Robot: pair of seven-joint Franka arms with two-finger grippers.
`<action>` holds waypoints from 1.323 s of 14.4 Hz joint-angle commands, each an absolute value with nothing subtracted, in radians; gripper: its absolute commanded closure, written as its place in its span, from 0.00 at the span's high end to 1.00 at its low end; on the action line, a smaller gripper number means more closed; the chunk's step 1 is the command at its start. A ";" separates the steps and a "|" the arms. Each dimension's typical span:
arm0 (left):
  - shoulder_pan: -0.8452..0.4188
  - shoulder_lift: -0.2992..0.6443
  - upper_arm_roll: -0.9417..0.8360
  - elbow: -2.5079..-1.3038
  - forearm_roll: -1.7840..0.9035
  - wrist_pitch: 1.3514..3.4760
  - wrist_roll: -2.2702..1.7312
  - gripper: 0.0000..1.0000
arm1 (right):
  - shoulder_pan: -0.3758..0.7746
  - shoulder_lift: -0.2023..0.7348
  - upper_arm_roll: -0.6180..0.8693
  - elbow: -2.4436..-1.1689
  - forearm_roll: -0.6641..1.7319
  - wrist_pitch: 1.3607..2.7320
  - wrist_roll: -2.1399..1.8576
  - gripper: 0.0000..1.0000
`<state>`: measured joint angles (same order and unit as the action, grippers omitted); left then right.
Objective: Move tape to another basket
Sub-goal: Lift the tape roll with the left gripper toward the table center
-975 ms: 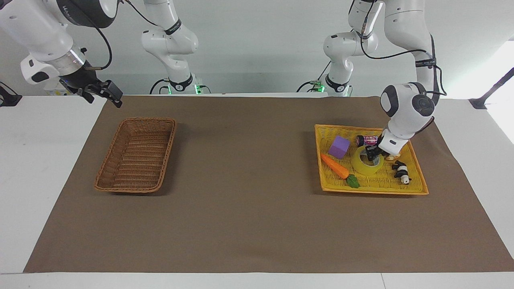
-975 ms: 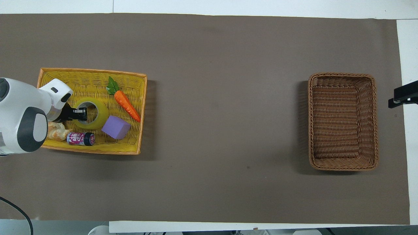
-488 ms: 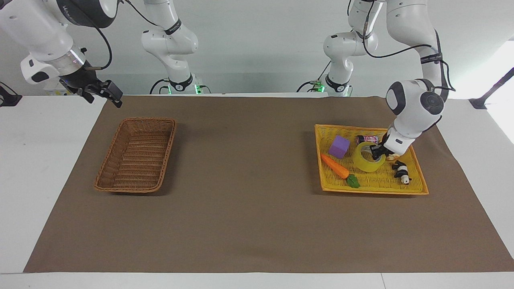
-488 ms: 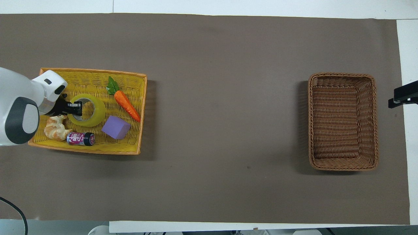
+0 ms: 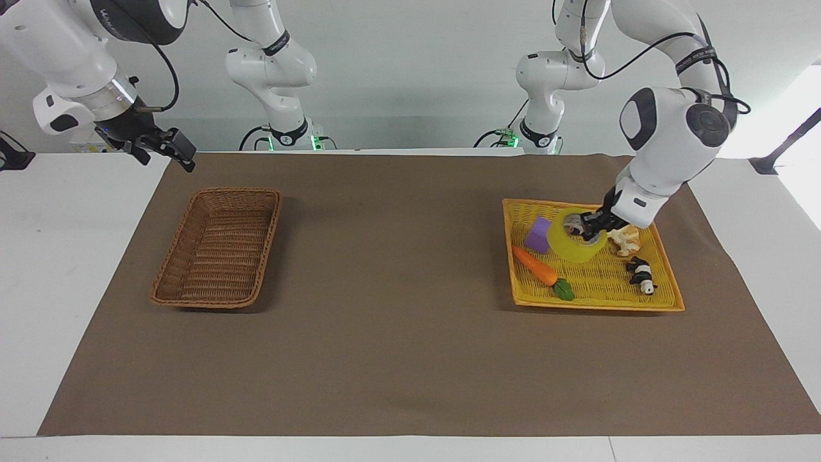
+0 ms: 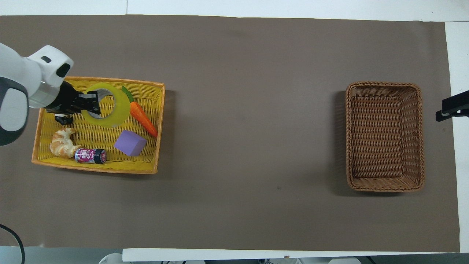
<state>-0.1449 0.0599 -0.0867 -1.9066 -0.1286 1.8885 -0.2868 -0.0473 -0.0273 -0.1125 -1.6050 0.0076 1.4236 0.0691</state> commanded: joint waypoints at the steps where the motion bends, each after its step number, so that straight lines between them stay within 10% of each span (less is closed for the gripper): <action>1: -0.283 0.052 -0.077 -1.888 -0.188 1.884 -0.415 0.00 | -0.055 -0.046 -0.109 -1.629 0.017 1.437 0.052 0.99; 7: -0.458 0.054 -0.080 -1.871 -0.325 1.976 -0.618 0.00 | -0.052 -0.049 -0.104 -1.632 0.032 1.437 -0.084 0.99; 19: -0.591 0.061 -0.080 -1.830 -0.351 2.032 -0.761 0.00 | -0.003 -0.129 -0.092 -1.897 0.831 1.627 -0.124 0.99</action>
<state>-0.5729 0.0600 -0.0947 -1.8512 -0.3436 2.0274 -0.7440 -0.0330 -0.0899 -0.1034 -1.8211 0.7886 1.5829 -0.1293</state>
